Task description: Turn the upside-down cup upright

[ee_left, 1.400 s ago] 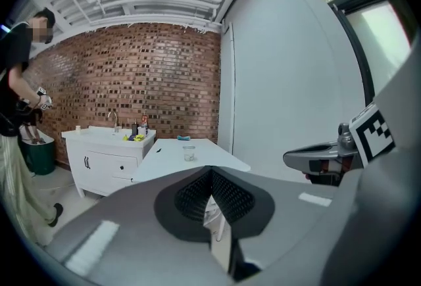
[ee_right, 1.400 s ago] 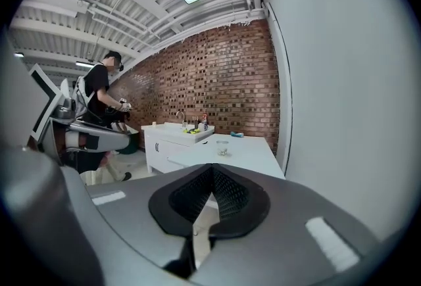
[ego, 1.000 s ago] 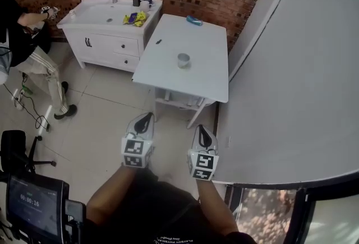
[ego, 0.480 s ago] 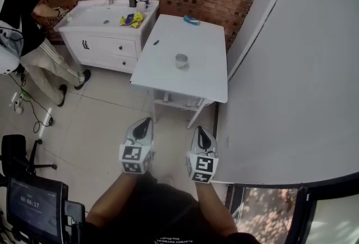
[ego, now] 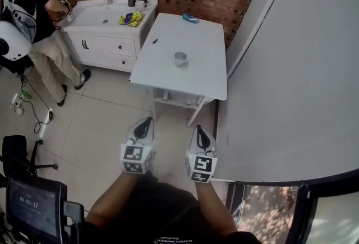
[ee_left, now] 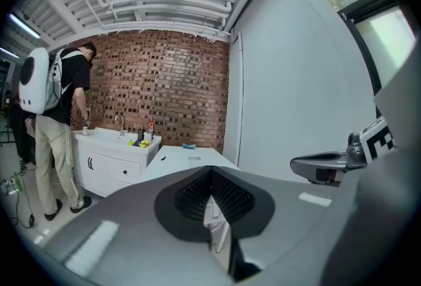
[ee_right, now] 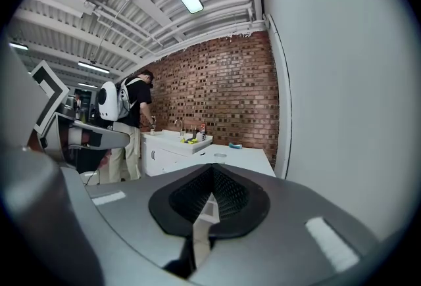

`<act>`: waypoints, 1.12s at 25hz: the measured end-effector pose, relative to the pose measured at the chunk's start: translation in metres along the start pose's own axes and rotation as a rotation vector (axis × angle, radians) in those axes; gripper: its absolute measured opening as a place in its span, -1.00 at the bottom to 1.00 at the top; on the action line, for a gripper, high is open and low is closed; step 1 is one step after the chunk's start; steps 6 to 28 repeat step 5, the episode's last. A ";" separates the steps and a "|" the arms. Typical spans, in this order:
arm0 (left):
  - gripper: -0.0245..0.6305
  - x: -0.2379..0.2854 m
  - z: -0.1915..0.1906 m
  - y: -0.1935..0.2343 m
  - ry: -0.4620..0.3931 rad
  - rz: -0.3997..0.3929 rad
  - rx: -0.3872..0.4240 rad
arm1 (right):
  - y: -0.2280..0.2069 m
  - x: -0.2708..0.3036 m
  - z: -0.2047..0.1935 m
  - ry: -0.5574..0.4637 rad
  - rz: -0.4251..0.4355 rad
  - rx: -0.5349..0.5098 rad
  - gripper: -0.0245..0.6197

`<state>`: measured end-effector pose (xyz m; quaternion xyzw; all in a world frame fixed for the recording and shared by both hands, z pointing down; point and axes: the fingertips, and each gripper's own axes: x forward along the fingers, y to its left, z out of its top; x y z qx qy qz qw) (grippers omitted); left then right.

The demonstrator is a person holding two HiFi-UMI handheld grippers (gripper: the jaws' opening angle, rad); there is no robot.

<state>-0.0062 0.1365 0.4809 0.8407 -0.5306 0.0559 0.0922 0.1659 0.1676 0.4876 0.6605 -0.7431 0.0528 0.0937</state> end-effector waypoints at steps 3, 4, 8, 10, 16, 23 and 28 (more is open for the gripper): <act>-0.93 0.000 -0.001 -0.005 0.003 -0.012 -0.005 | -0.001 -0.001 -0.004 0.011 -0.004 -0.009 -0.89; -0.93 0.000 -0.001 -0.006 0.003 -0.015 -0.008 | -0.002 -0.002 -0.004 0.012 -0.005 -0.011 -0.89; -0.93 0.000 -0.001 -0.007 0.003 -0.018 -0.010 | -0.002 -0.002 -0.005 0.013 -0.005 -0.013 -0.89; -0.93 0.000 -0.001 -0.007 0.003 -0.018 -0.010 | -0.002 -0.002 -0.005 0.013 -0.005 -0.013 -0.89; -0.93 0.000 -0.001 -0.007 0.003 -0.018 -0.010 | -0.002 -0.002 -0.005 0.013 -0.005 -0.013 -0.89; -0.93 0.000 -0.001 -0.007 0.003 -0.018 -0.010 | -0.002 -0.002 -0.005 0.013 -0.005 -0.013 -0.89; -0.93 0.000 -0.001 -0.007 0.003 -0.018 -0.010 | -0.002 -0.002 -0.005 0.013 -0.005 -0.013 -0.89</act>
